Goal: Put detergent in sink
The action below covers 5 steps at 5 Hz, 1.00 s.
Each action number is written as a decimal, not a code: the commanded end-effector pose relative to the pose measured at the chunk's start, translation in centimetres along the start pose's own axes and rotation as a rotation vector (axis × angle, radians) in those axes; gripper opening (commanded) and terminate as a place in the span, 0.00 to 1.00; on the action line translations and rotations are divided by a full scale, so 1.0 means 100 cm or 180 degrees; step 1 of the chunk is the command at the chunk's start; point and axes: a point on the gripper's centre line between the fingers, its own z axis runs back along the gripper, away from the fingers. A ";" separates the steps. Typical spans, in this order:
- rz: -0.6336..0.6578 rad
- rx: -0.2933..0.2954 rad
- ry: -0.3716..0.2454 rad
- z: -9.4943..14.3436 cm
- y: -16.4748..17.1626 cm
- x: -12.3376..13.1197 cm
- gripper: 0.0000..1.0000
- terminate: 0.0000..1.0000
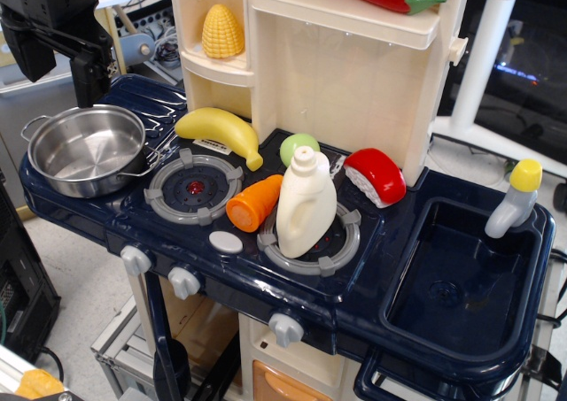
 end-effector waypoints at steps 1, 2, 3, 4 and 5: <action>0.0000 0.0000 0.0000 0.000 0.000 0.000 1.00 0.00; 0.0079 0.0148 -0.0050 0.052 -0.039 -0.013 1.00 0.00; 0.0129 0.0142 -0.0052 0.095 -0.078 -0.020 1.00 0.00; 0.0076 -0.0067 -0.0188 0.114 -0.111 -0.016 1.00 0.00; 0.0110 -0.0145 -0.0248 0.114 -0.147 -0.012 1.00 0.00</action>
